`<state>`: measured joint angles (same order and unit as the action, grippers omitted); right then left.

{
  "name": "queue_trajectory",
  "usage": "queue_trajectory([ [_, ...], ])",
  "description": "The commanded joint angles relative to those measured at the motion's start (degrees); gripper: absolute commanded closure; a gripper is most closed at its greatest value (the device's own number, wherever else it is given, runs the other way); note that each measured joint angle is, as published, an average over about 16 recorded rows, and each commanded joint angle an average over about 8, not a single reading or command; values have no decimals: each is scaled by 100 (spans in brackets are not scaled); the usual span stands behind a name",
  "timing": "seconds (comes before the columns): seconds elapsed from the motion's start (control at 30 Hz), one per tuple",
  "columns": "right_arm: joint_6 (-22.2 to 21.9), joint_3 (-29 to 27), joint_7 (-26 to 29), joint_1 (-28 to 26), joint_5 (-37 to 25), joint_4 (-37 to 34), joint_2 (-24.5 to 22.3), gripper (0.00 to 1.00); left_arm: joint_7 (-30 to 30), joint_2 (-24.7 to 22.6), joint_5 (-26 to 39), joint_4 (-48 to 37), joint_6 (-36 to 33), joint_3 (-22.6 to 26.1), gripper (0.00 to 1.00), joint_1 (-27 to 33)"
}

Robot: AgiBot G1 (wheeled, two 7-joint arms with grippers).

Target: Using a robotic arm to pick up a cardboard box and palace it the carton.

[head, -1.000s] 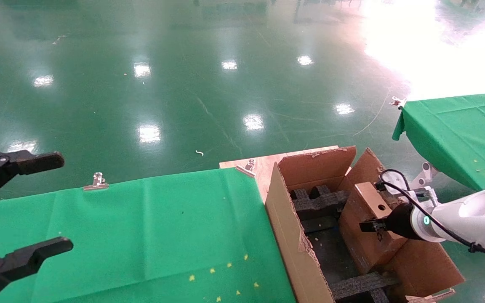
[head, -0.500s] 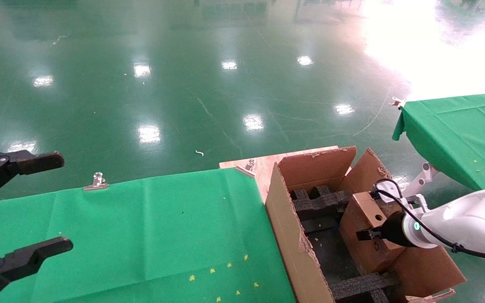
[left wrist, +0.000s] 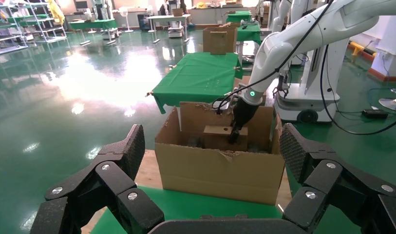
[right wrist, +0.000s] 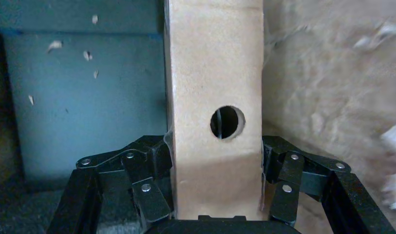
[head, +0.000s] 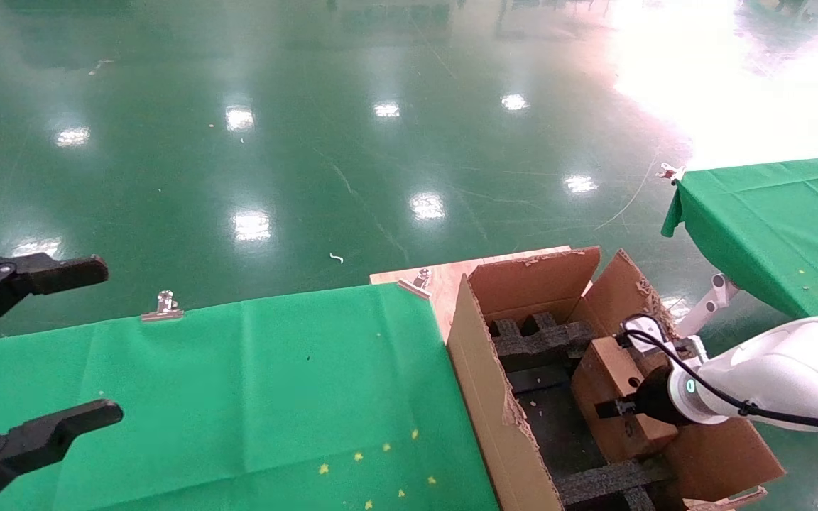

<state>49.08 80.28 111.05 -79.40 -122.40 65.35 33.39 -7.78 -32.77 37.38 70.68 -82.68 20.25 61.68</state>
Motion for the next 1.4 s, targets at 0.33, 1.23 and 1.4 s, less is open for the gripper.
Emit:
queue_trajectory([
  [0.33, 20, 7, -84, 4, 82, -72, 31, 0, 0, 0, 0, -1, 1, 0, 0, -1],
  [1.23, 122, -361, 34, -748, -94, 566, -299, 0, 0, 0, -1, -1, 1, 0, 0, -1],
  [1.4, 137, -629, -120, -1240, 170, 834, -275, 0, 0, 0, -1, -1, 1, 0, 0, -1],
])
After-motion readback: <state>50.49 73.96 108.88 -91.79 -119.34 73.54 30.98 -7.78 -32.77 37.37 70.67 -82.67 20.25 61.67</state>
